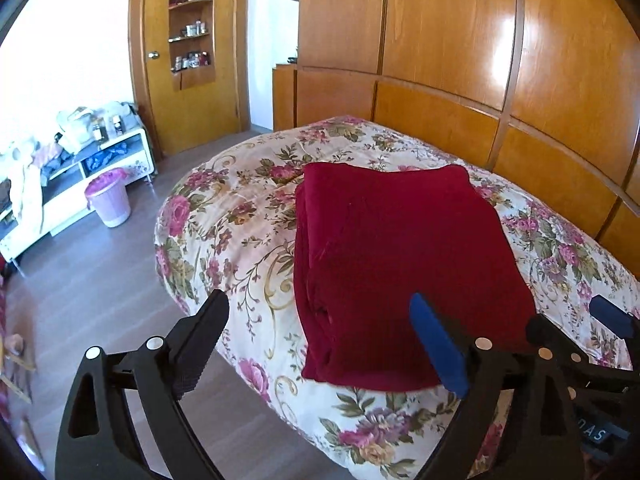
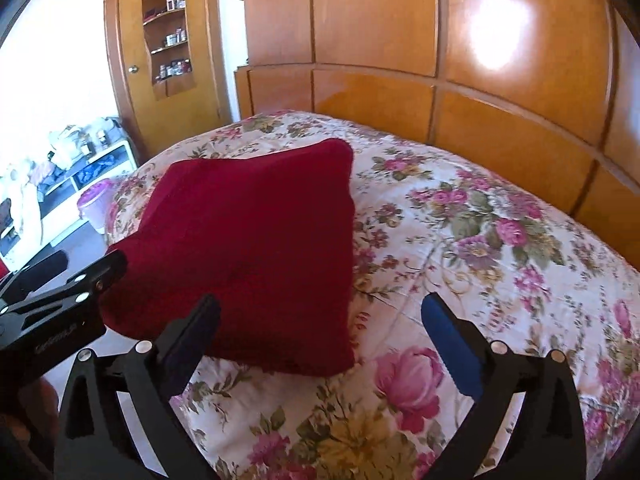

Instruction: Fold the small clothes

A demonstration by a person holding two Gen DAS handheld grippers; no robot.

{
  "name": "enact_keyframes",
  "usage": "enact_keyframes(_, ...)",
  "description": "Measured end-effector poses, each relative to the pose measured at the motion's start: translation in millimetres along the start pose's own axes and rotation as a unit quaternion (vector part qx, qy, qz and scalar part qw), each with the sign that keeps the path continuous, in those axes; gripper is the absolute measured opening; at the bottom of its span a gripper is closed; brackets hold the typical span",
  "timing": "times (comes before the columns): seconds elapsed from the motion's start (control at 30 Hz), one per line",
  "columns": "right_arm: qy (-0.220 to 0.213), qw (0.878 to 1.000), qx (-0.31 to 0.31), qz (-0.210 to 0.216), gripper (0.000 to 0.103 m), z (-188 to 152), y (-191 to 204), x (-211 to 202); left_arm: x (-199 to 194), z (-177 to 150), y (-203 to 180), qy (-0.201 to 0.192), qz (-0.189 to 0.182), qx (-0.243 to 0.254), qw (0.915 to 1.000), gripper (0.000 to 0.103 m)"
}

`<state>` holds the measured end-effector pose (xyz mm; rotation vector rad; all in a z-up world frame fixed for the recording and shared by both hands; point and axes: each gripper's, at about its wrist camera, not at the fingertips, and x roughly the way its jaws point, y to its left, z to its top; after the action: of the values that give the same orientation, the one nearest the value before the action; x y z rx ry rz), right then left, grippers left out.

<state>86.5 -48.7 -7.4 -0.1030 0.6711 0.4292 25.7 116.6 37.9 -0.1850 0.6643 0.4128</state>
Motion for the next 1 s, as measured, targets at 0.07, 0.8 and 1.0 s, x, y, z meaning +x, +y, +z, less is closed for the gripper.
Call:
enact_keyframes(0.07,-0.004,1.000,-0.006,-0.008,0.100,-3,1,-4,-3,-4,-1,0.001,0.000,0.000,1.0000,0.092)
enact_keyframes(0.8,-0.017,0.999,0.005,-0.026,0.100,-9,6,-16,-10,-13,-5,-0.002,-0.004,0.005,1.0000,0.095)
enact_keyframes(1.0,-0.017,0.999,0.002,-0.027,0.100,-10,7,-16,-13,-14,-6,-0.005,-0.004,0.008,0.9999,0.095)
